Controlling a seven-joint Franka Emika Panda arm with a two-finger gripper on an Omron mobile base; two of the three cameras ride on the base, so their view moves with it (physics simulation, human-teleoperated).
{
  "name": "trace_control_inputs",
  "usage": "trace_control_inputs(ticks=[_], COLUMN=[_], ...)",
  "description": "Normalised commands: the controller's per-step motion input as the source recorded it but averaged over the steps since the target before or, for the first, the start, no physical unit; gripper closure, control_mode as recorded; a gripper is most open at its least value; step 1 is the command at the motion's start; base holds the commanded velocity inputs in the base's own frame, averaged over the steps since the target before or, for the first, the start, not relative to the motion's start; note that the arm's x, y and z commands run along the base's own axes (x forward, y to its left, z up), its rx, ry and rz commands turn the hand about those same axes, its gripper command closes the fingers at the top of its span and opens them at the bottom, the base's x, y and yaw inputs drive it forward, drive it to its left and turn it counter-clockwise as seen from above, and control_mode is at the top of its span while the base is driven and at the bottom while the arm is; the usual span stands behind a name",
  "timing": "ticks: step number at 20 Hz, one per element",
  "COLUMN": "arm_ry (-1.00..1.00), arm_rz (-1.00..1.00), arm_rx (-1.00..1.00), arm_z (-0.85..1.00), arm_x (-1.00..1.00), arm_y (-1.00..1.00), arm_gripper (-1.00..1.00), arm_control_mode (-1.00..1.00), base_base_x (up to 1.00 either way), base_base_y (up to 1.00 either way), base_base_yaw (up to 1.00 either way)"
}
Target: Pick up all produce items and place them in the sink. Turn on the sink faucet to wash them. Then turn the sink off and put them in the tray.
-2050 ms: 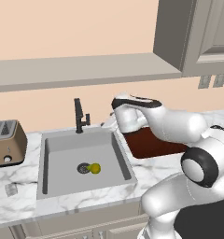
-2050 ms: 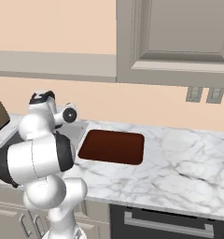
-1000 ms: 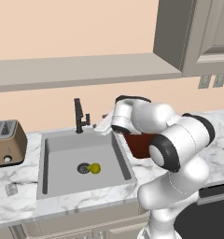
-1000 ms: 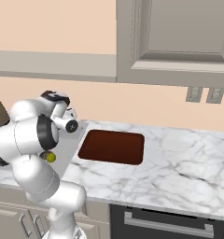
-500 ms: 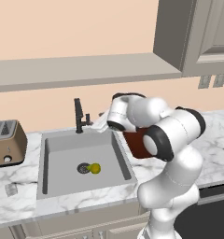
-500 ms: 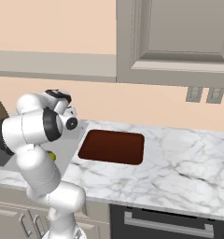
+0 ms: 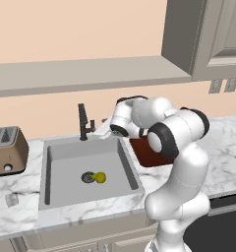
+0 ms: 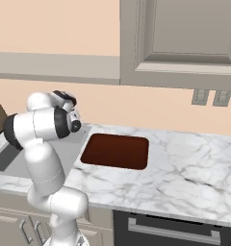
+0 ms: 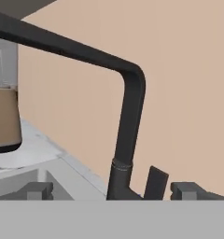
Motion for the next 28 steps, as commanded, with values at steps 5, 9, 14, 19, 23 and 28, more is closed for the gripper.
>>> trace_control_inputs(ticks=[5,9,14,19,23,28], arm_ry=[0.0,0.0,0.0,0.0,0.0,0.0], arm_rz=[0.0,-0.02,-0.04,-0.04,-0.03,-0.03], arm_rx=[0.0,0.0,0.0,0.0,0.0,0.0], arm_z=[-0.18,-0.09,-0.05,-0.05,-0.06,-0.08], arm_x=[0.18,0.17,0.16,0.18,0.19,0.17], arm_y=[0.1,0.05,0.01,0.03,0.08,0.11], arm_gripper=[-1.0,-1.0,-1.0,-1.0,-1.0,-1.0], arm_control_mode=[-1.0,-1.0,-1.0,-1.0,-1.0,-1.0], base_base_x=[0.0,0.0,0.0,0.0,0.0,0.0], base_base_y=[0.0,0.0,0.0,0.0,0.0,0.0], base_base_yaw=[0.0,0.0,0.0,0.0,0.0,0.0])
